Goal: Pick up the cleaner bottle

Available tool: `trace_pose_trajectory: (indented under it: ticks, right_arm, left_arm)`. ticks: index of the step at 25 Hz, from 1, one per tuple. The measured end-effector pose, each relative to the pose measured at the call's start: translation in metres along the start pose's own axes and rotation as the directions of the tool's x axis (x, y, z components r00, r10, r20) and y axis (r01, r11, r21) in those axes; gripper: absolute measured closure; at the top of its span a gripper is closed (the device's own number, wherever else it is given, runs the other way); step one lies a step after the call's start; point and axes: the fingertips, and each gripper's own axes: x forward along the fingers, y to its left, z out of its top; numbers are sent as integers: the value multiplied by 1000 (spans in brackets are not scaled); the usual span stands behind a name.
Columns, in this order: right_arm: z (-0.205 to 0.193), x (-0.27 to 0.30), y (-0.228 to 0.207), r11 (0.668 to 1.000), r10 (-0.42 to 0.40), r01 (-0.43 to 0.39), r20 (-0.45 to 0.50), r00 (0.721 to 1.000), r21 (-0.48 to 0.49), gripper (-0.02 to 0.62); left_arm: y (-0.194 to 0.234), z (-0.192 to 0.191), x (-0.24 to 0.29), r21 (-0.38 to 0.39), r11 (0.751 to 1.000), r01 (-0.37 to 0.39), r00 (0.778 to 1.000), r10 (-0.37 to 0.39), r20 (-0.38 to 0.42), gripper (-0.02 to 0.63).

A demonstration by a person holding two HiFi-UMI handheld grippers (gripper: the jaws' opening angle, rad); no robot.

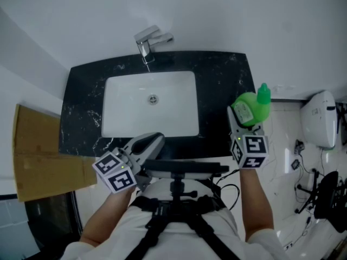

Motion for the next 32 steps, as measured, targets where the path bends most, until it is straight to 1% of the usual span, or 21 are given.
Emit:
trace_pose_trajectory:
  ticks: [22, 25, 32]
  right_arm:
    - [10, -36, 6, 999, -7, 7, 0, 1000, -37, 420]
    - [12, -41, 7, 999, -1, 2, 4, 1000, -36, 420]
    - [12, -51, 4, 999, -24, 24, 2, 1000, -23, 420]
  left_arm:
    - [-6, 1, -6, 2, 1000, 11, 1000, -11, 5, 561]
    - [-7, 2, -6, 5, 1000, 14, 1000, -14, 3, 561]
    - [-10, 4, -7, 15, 1000, 16, 1000, -16, 3, 561]
